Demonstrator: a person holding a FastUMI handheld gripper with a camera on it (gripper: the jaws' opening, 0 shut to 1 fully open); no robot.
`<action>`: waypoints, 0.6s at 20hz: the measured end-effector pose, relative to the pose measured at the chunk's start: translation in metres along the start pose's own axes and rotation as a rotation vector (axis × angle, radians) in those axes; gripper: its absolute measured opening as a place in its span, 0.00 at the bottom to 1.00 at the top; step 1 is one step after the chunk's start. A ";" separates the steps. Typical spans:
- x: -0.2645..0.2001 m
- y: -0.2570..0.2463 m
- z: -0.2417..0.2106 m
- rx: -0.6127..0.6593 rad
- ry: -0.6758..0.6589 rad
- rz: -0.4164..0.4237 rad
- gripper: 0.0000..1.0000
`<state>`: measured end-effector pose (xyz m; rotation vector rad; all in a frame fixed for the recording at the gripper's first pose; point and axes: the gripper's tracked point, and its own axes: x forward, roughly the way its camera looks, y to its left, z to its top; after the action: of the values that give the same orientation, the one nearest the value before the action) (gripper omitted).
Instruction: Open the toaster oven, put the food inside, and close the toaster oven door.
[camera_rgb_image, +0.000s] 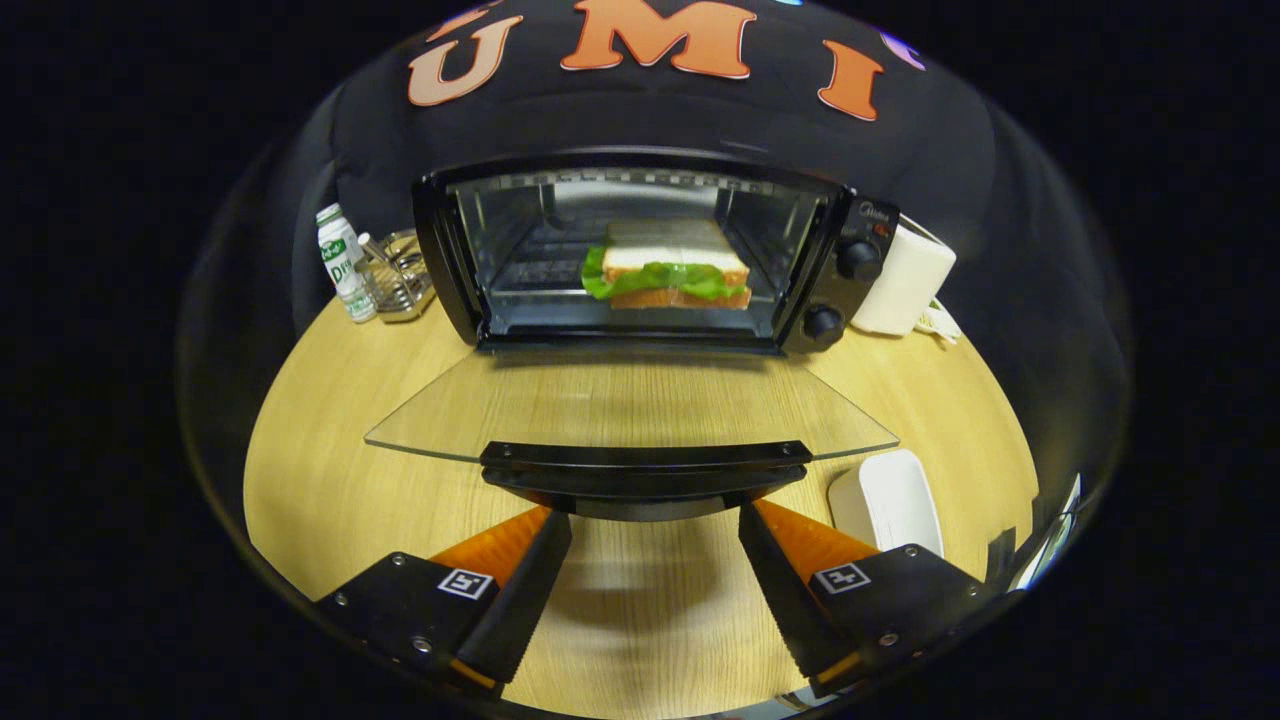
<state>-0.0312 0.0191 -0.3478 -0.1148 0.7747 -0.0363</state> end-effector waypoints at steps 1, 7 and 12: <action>-0.002 0.002 0.010 0.008 -0.017 0.009 1.00; 0.010 0.007 0.059 0.003 -0.078 0.004 1.00; 0.016 0.006 0.108 0.012 -0.151 -0.005 1.00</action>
<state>0.0562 0.0335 -0.2831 -0.1073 0.6235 -0.0365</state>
